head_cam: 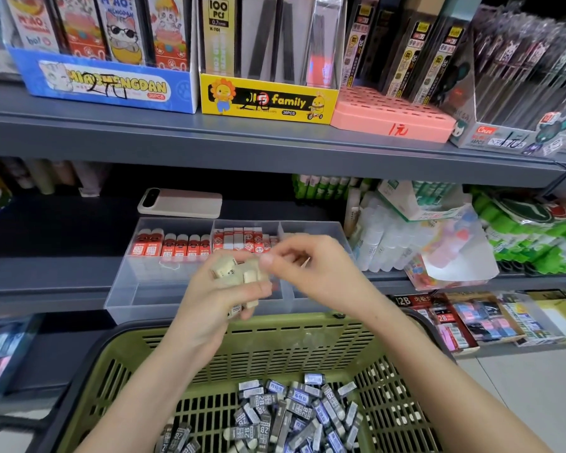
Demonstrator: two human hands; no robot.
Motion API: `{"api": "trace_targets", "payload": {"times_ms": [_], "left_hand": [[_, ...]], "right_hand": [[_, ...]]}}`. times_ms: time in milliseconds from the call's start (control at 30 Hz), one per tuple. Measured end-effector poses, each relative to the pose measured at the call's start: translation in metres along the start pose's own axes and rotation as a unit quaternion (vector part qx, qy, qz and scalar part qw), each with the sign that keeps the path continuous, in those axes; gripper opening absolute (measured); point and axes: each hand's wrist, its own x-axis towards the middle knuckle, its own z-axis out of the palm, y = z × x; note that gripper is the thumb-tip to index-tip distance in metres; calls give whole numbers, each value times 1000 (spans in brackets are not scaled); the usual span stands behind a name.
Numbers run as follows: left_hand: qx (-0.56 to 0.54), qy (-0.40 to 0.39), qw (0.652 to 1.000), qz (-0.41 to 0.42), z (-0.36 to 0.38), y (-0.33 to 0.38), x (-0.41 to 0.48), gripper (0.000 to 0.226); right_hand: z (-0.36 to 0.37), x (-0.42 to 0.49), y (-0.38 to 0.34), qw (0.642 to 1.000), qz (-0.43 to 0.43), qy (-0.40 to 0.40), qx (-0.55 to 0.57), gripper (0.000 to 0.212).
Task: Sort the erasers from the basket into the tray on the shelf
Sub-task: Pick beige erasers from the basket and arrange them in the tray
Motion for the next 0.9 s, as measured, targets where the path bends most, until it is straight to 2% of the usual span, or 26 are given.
{"api": "trace_targets", "payload": {"times_ms": [67, 233, 300, 367, 433, 467, 567, 667, 800, 900], "left_hand": [[32, -3, 999, 22, 2, -2, -3, 44], [26, -12, 999, 20, 3, 0, -8, 44], [8, -4, 1000, 14, 3, 1, -8, 36], [11, 19, 1000, 11, 2, 2, -8, 37], [16, 37, 999, 4, 0, 2, -7, 39], [12, 38, 999, 0, -1, 2, -7, 40], [-12, 27, 999, -22, -1, 2, -8, 38], [-72, 17, 996, -50, -1, 2, -8, 31], [-156, 26, 984, -86, 3, 2, -9, 36], [-206, 24, 973, -102, 6, 3, -10, 31]], "right_hand": [[5, -5, -8, 1000, 20, -7, -11, 10], [-10, -9, -3, 992, 47, -48, 104, 6], [-26, -9, 7, 988, 57, -5, 147, 7], [-45, -3, 22, 989, 55, 95, 103, 9], [-59, 8, 39, 981, 57, 184, -29, 5], [-62, 13, 48, 972, 65, 199, -106, 7], [-56, 27, 67, 946, 80, 152, -276, 16], [-44, 33, 78, 918, 46, 88, -384, 17], [-40, 35, 86, 916, 47, -13, -397, 30], [-43, 35, 89, 930, 68, -40, -359, 31]]}}
